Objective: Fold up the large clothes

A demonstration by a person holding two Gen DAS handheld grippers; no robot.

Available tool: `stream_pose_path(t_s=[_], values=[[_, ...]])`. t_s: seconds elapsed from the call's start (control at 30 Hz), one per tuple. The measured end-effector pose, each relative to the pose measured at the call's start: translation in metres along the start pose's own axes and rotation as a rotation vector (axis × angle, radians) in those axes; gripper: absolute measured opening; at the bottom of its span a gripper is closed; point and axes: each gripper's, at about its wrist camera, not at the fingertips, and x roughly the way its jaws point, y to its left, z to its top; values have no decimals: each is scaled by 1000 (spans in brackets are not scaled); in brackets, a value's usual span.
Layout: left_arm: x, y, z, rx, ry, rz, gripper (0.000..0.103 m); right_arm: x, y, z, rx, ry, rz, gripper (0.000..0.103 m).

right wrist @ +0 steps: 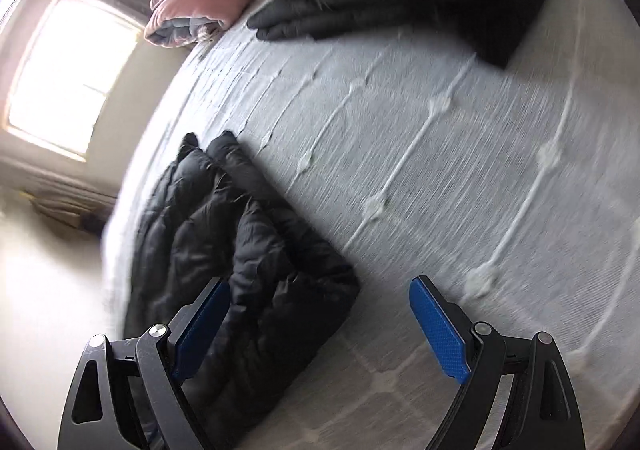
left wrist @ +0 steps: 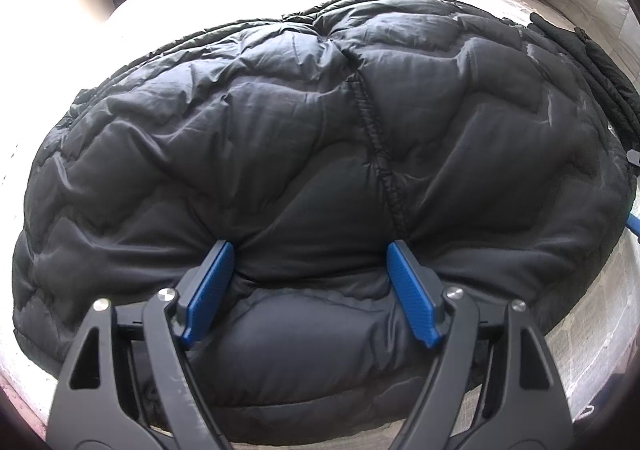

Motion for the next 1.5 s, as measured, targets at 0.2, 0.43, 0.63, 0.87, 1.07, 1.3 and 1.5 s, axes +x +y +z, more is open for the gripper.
stream_pose_path(t_s=[0.2, 0.43, 0.63, 0.87, 1.07, 1.3, 1.5], values=[[0, 1, 1, 0, -6, 7, 79, 16, 22, -12, -66, 95, 110, 92], [1, -1, 1, 2, -10, 13, 79, 25, 31, -11, -98, 90, 109, 92], [0, -5, 1, 7, -15, 18, 79, 37, 35, -14, -79, 84, 145, 93], [0, -5, 1, 10, -17, 20, 79, 46, 52, -24, -88, 80, 163, 92], [0, -6, 1, 13, -20, 20, 79, 51, 61, -31, -107, 72, 151, 55], [-2, -8, 1, 18, -42, 11, 79, 28, 80, -34, -243, -28, 134, 18], [-15, 4, 3, -7, -71, -92, 78, 5, 96, -38, -344, -138, 115, 13]])
